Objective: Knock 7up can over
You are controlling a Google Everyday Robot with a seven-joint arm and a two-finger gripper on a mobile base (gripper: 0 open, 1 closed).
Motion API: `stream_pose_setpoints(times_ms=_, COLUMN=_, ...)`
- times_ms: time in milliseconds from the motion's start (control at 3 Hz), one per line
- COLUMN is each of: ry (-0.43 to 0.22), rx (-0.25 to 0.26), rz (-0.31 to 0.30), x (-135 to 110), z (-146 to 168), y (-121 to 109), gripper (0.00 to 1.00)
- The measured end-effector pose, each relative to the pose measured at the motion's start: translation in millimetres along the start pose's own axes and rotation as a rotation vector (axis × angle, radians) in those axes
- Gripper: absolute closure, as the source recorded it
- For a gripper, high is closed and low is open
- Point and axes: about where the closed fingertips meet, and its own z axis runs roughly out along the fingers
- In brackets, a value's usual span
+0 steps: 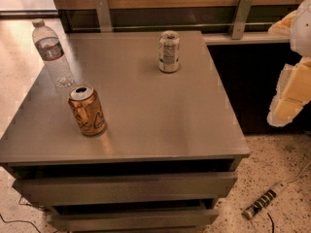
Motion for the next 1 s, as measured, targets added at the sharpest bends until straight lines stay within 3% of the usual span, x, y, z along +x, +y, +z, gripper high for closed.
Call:
stream_pose_setpoints(times_ms=333, ry=0.0, rx=0.0, rz=0.0, x=0.0, z=0.0, y=0.0, gripper=0.0)
stream_pose_setpoints(times_ms=1000, ry=-0.06, rx=0.039, rz=0.014, x=0.6, z=-5.9, y=-18.7, gripper=0.0)
